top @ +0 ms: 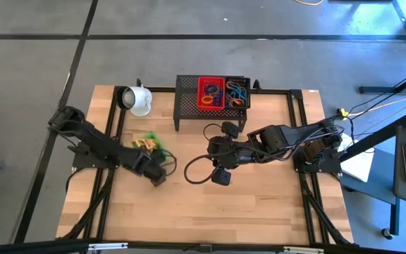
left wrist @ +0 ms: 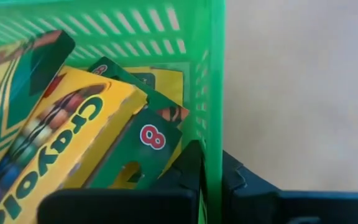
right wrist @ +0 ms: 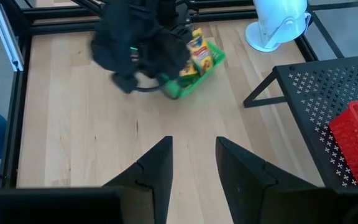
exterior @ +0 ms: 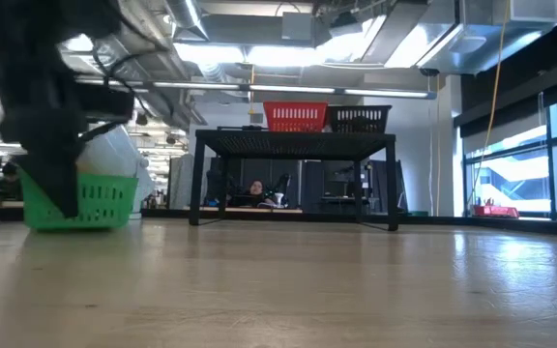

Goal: Pick & Place Office Desk Supplies
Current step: Put the green bin on the shelf

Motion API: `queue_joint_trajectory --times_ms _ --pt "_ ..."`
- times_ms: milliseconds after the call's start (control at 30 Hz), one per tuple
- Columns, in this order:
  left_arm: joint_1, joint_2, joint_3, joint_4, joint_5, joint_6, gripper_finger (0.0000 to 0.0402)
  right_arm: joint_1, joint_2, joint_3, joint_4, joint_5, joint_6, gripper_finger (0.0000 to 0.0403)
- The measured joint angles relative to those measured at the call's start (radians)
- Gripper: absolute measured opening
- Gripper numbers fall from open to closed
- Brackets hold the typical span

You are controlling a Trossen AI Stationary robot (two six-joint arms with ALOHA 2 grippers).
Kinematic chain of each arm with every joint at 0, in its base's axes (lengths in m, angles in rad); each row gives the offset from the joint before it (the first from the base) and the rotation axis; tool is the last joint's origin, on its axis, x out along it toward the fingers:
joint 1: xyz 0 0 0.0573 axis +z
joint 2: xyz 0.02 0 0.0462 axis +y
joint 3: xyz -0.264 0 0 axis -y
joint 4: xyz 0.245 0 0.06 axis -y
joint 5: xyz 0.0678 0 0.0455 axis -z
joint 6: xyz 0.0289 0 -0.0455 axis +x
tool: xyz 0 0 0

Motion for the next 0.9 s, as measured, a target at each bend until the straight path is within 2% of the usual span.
queue_joint_trajectory --times_ms 233,500,733,900 --pt "-0.162 0.0 0.116 -0.004 0.01 0.095 0.0002 0.0 0.0 0.0 0.0 0.0 -0.002 0.0123" --pt "-0.256 0.0 0.263 -0.113 -0.025 0.198 0.0002 0.0 0.0 0.0 0.0 0.0 -0.002 0.0123" --pt "-0.27 0.0 0.384 -0.251 -0.065 0.369 0.0003 0.0 0.0 0.0 0.0 0.0 -0.002 0.0123" --pt "-0.194 0.0 0.475 -0.382 -0.087 0.471 0.0003 0.0 0.0 0.0 0.0 0.0 -0.002 0.0123"
